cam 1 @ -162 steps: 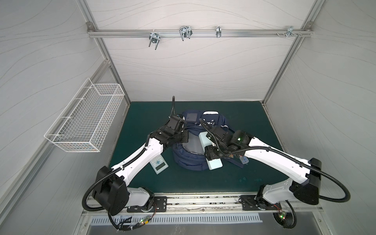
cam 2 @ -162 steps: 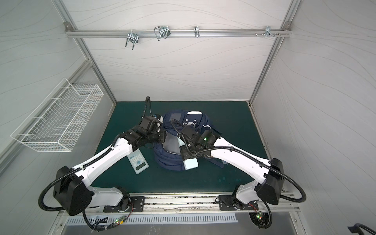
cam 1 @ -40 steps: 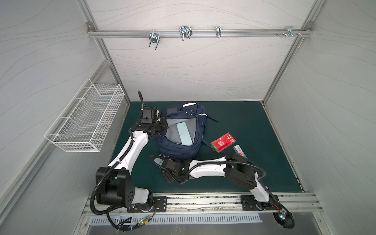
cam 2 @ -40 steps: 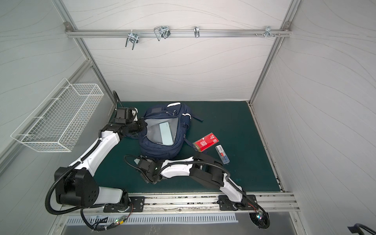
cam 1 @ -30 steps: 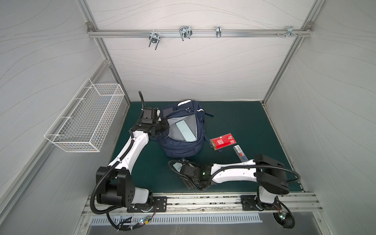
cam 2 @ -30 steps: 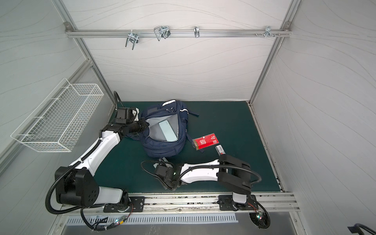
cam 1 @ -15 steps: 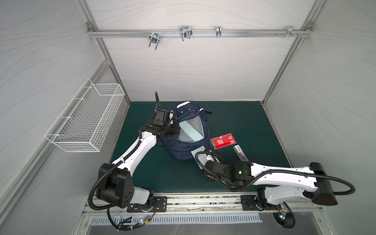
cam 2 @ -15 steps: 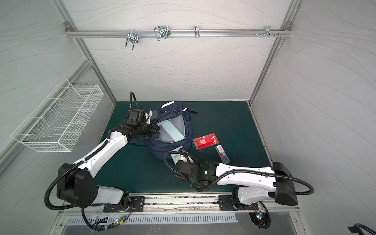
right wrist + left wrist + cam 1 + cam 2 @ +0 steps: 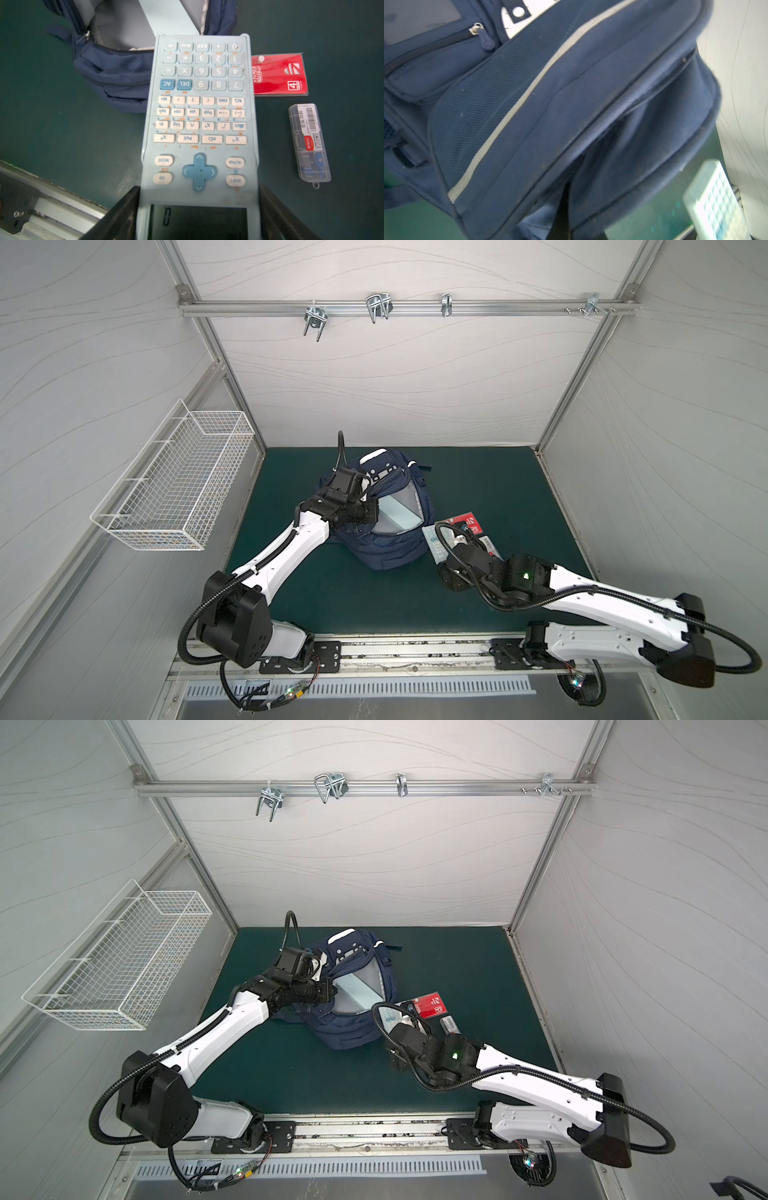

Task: Pack books, pencil case, and school supplies into a backpack
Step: Place the loose stationery in the student bag.

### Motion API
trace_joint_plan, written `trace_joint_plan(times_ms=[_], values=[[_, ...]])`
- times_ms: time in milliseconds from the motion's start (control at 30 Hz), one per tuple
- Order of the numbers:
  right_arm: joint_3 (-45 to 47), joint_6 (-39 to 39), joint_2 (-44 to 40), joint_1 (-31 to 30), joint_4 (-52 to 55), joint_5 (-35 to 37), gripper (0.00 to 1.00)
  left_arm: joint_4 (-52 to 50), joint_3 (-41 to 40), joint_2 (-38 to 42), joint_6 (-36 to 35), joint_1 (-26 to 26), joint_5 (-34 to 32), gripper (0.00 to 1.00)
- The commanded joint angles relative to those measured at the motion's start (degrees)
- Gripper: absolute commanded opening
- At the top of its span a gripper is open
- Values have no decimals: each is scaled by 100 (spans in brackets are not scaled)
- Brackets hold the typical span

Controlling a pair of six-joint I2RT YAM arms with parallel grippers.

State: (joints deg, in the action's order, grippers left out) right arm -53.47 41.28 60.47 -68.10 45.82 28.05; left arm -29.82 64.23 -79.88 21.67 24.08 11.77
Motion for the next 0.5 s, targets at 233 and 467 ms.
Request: trace_joint_plan(times_ms=[233,467], values=[[-758,-906,707,684,-638,-1052,37,13,93,481,-2,49,475,0],[-1448,-1359,1867,961,-968,-1394,37,75,-103,639,-56,52,495,0]])
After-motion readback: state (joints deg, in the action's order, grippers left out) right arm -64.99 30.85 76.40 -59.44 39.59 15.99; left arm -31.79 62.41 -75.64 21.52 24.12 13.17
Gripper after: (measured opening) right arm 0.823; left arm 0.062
